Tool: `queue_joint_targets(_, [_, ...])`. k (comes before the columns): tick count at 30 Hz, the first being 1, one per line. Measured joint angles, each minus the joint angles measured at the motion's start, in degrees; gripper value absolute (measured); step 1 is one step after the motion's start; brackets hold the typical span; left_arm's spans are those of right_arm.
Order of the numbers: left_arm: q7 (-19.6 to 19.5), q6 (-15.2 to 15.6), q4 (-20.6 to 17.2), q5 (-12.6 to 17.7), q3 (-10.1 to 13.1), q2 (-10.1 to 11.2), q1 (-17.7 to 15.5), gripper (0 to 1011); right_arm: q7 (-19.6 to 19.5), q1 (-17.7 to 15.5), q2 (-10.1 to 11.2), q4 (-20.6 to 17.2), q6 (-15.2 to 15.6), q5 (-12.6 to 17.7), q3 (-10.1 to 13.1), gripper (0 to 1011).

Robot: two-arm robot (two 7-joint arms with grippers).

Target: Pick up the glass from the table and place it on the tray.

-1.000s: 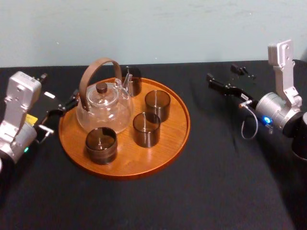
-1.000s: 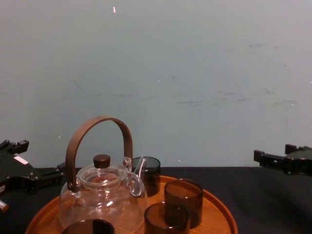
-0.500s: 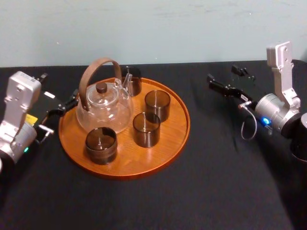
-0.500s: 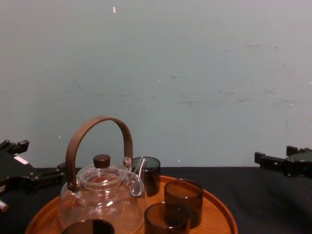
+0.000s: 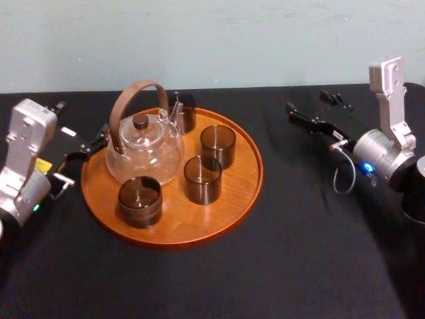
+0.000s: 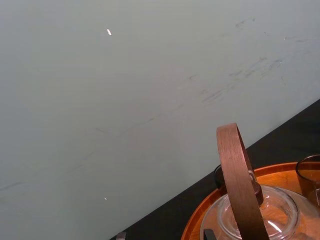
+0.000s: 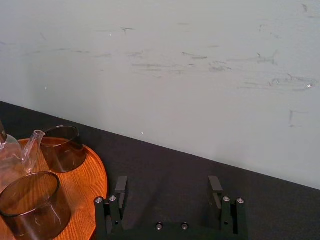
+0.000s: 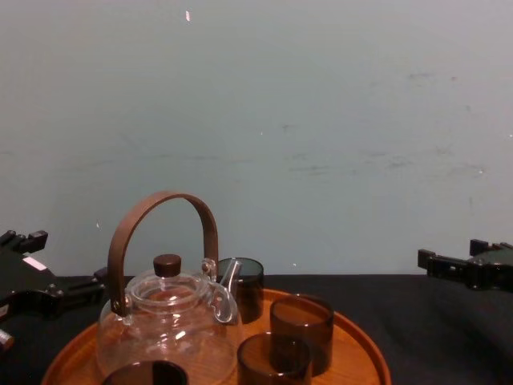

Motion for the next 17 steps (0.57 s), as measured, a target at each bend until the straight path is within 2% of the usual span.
queue_joint_targets(17, [0.0, 0.0, 0.0, 0.0, 0.0, 0.0, 0.0, 1002, 0.09, 0.02, 0.05, -0.05, 0.05, 0.09, 0.0, 1002])
